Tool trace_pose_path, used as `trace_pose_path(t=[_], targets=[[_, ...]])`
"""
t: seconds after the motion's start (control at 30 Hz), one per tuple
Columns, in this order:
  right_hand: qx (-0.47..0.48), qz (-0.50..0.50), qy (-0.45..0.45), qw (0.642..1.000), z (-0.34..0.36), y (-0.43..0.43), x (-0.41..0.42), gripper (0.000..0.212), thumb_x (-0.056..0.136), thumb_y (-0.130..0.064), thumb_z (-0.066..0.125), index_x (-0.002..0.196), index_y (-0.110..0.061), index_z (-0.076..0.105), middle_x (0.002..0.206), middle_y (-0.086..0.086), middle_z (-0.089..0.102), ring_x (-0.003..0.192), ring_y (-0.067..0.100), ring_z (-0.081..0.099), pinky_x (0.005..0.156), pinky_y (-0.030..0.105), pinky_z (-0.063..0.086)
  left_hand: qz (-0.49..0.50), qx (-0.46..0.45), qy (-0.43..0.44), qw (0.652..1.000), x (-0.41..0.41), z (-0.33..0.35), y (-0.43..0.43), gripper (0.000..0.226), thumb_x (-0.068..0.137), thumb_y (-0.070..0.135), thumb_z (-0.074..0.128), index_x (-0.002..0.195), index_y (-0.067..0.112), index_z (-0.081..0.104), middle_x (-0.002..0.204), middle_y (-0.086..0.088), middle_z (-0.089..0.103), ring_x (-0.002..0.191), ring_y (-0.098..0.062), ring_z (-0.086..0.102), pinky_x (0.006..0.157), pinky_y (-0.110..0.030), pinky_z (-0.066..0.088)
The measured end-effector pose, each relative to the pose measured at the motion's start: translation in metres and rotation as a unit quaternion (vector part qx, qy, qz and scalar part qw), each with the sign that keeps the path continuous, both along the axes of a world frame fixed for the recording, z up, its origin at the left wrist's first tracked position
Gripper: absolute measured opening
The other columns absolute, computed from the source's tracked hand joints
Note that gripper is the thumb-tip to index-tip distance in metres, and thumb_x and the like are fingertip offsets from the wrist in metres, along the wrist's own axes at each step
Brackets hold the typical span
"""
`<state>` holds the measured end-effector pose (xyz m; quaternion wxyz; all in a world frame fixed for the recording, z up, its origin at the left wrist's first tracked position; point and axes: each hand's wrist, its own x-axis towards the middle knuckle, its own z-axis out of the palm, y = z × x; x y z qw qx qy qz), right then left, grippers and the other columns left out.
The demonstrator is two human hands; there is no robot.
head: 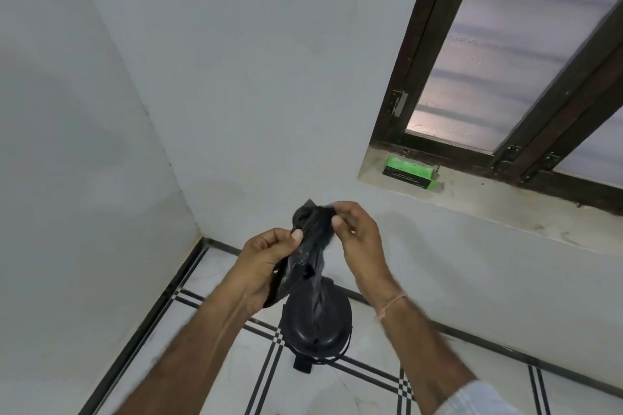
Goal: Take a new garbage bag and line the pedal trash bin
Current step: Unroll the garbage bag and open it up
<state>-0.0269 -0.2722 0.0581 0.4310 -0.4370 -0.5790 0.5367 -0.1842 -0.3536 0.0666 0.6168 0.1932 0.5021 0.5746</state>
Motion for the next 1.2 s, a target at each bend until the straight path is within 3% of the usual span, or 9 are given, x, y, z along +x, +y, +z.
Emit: trace_pose_path(t=[0.07, 0.13, 0.2, 0.37, 0.8, 0.93, 1.0, 1.07, 1.2], targets=[[-0.021, -0.057, -0.008, 0.998, -0.005, -0.018, -0.004, 0.014, 0.096, -0.037, 0.071, 0.092, -0.025, 0.064, 0.091, -0.01, 0.066, 0.085, 0.008, 0.06, 0.077, 0.024, 0.048, 0.048, -0.007, 0.003, 0.999, 0.004, -0.004, -0.004, 0.024, 0.071, 0.024, 0.082, 0.066, 0.011, 0.062, 0.073, -0.013, 0.067, 0.063, -0.023, 0.064, 0.06, -0.029, 0.058], [-0.143, 0.047, 0.043, 0.988, -0.004, -0.038, -0.013, 0.034, 0.087, -0.058, 0.075, 0.086, -0.024, 0.067, 0.085, -0.007, 0.069, 0.079, 0.011, 0.063, 0.065, 0.023, 0.05, 0.05, -0.006, -0.031, 0.998, 0.005, -0.007, -0.011, 0.025, 0.072, 0.024, 0.08, 0.069, 0.011, 0.059, 0.077, -0.014, 0.066, 0.065, -0.022, 0.064, 0.063, -0.031, 0.059], [-0.242, 0.121, 0.069, 0.96, -0.001, -0.051, -0.022, 0.032, 0.081, -0.052, 0.083, 0.083, -0.022, 0.074, 0.083, -0.001, 0.075, 0.076, 0.013, 0.068, 0.058, 0.021, 0.051, 0.023, -0.006, -0.063, 0.998, 0.003, -0.008, -0.02, 0.026, 0.076, 0.028, 0.077, 0.082, 0.007, 0.062, 0.086, -0.017, 0.067, 0.073, -0.026, 0.065, 0.068, -0.034, 0.06], [-0.331, 0.027, 0.142, 0.932, 0.001, -0.059, -0.035, 0.025, 0.08, -0.036, 0.081, 0.085, -0.015, 0.068, 0.086, 0.008, 0.076, 0.069, 0.015, 0.068, 0.059, 0.025, 0.056, 0.009, -0.022, -0.119, 0.993, -0.026, -0.019, -0.035, 0.054, 0.08, 0.037, 0.067, 0.118, -0.002, 0.065, 0.112, -0.023, 0.073, 0.091, -0.03, 0.072, 0.076, -0.036, 0.063], [-0.463, -0.232, 0.271, 0.811, -0.029, -0.075, -0.066, 0.026, 0.11, -0.025, 0.047, 0.097, -0.005, 0.059, 0.092, 0.014, 0.07, 0.084, 0.028, 0.068, 0.064, 0.047, 0.052, 0.146, -0.04, -0.266, 0.952, -0.113, -0.052, -0.053, 0.046, 0.1, 0.038, 0.052, 0.082, 0.006, 0.08, 0.092, -0.011, 0.081, 0.081, -0.021, 0.079, 0.062, -0.032, 0.063], [-0.44, -0.255, 0.266, 0.819, -0.031, -0.082, -0.078, 0.027, 0.108, -0.026, 0.052, 0.094, -0.004, 0.06, 0.086, 0.013, 0.067, 0.077, 0.025, 0.066, 0.067, 0.043, 0.057, 0.08, -0.106, -0.144, 0.981, -0.118, -0.058, -0.06, 0.037, 0.103, 0.033, 0.053, 0.114, 0.002, 0.069, 0.106, -0.014, 0.078, 0.088, -0.023, 0.078, 0.063, -0.032, 0.062], [-0.413, -0.246, 0.241, 0.843, -0.031, -0.083, -0.081, 0.025, 0.108, -0.026, 0.053, 0.099, -0.005, 0.062, 0.087, 0.012, 0.067, 0.077, 0.024, 0.065, 0.072, 0.042, 0.059, 0.069, -0.119, 0.113, 0.984, -0.117, -0.067, -0.063, 0.036, 0.1, 0.032, 0.06, 0.127, 0.007, 0.054, 0.124, -0.012, 0.065, 0.104, -0.024, 0.069, 0.072, -0.029, 0.058], [-0.377, -0.217, 0.195, 0.879, -0.029, -0.083, -0.081, 0.023, 0.107, -0.027, 0.055, 0.099, -0.007, 0.063, 0.086, 0.011, 0.07, 0.074, 0.023, 0.067, 0.072, 0.04, 0.059, 0.091, -0.005, 0.391, 0.916, -0.114, -0.064, -0.065, 0.038, 0.095, 0.042, 0.064, 0.125, 0.024, 0.05, 0.131, 0.002, 0.053, 0.119, -0.019, 0.056, 0.086, -0.03, 0.051], [-0.325, -0.146, 0.144, 0.923, -0.02, -0.082, -0.086, 0.025, 0.106, -0.029, 0.057, 0.095, -0.007, 0.062, 0.083, 0.013, 0.07, 0.069, 0.023, 0.068, 0.064, 0.037, 0.06, -0.18, 0.099, 0.329, 0.922, -0.092, -0.036, -0.051, 0.043, 0.084, 0.063, 0.067, 0.117, 0.037, 0.061, 0.111, 0.013, 0.071, 0.103, 0.001, 0.066, 0.081, -0.025, 0.052]])
